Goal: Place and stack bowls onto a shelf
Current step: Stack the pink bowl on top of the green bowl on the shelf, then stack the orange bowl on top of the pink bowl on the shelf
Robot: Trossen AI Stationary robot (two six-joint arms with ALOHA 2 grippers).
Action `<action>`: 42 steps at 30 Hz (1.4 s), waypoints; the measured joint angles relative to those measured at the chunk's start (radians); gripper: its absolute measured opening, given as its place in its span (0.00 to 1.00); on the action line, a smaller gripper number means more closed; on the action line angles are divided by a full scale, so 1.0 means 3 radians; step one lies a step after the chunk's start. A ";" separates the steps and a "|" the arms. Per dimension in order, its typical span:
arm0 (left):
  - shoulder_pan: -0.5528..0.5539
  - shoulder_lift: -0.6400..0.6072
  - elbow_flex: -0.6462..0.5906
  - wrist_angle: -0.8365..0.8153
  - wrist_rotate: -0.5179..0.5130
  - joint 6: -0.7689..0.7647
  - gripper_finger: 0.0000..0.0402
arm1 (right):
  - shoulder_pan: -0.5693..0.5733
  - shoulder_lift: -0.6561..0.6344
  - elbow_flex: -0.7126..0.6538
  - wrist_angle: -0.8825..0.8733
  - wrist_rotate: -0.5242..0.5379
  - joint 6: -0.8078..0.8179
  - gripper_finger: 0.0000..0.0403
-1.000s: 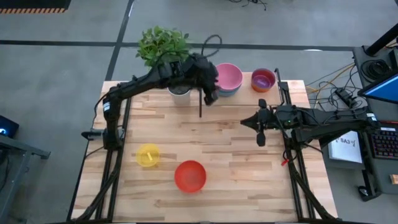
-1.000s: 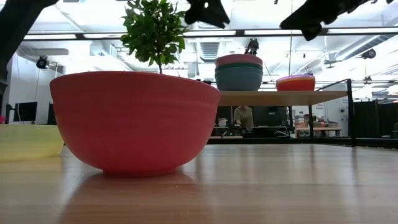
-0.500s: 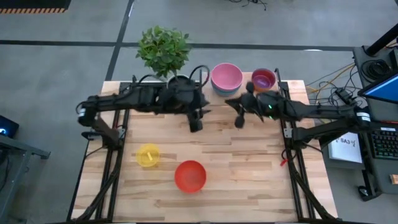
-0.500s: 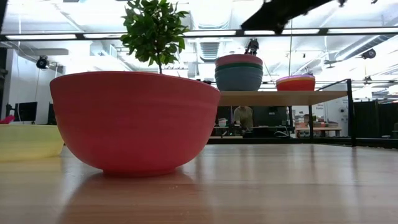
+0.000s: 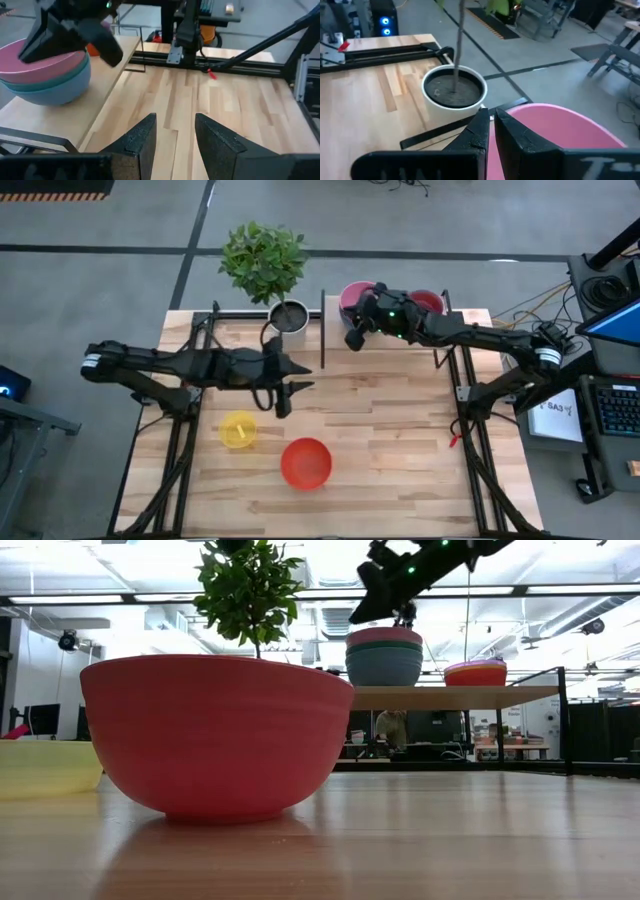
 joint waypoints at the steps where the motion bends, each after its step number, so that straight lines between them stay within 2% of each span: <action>1: -0.0011 -0.0050 -0.0071 0.0044 -0.0004 -0.0008 0.30 | 0.0000 0.0043 0.0023 -0.0001 -0.0003 0.0016 0.04; 9: -0.0051 -0.0298 -0.0418 0.0202 -0.0004 -0.0120 0.30 | -0.0043 0.0235 0.0103 -0.0001 0.0027 0.0228 0.04; 19: -0.0101 -0.0310 -0.0657 0.0166 0.0004 -0.0374 0.30 | -0.0001 0.0019 0.0093 -0.0005 -0.0009 0.0322 0.04; 21: -0.0121 -0.0302 -0.0735 0.0127 0.0008 -0.0473 0.30 | 0.0063 -0.0046 0.0072 -0.0022 -0.0257 0.0294 0.04; 25: -0.0171 -0.0277 -0.0915 -0.0145 0.0010 -0.0689 0.30 | 0.0269 -0.0153 0.0003 -0.0130 -0.0995 0.0377 0.04; 28: -0.0226 -0.0272 -0.1113 -0.0172 0.0010 -0.0803 0.30 | 0.0511 -0.0165 -0.0059 -0.0285 -0.1188 0.0482 0.04; 33: -0.0242 -0.0272 -0.1328 -0.0118 0.0008 -0.0957 0.30 | 0.0973 -0.0103 -0.0126 -0.0357 -0.1204 0.0597 0.04; 37: -0.0242 -0.0275 -0.1395 -0.0119 -0.0122 -0.0805 0.30 | 0.1336 0.0031 -0.0157 -0.0366 -0.1191 0.0745 0.04; 39: -0.0242 -0.0279 -0.1395 -0.0103 -0.0233 -0.0673 0.30 | 0.1518 0.0116 -0.0157 -0.0308 -0.1067 0.0887 0.04; 42: -0.0242 -0.0279 -0.1387 -0.0097 -0.0394 -0.0530 0.30 | 0.1760 0.0255 -0.0156 -0.0222 -0.0661 0.1132 0.04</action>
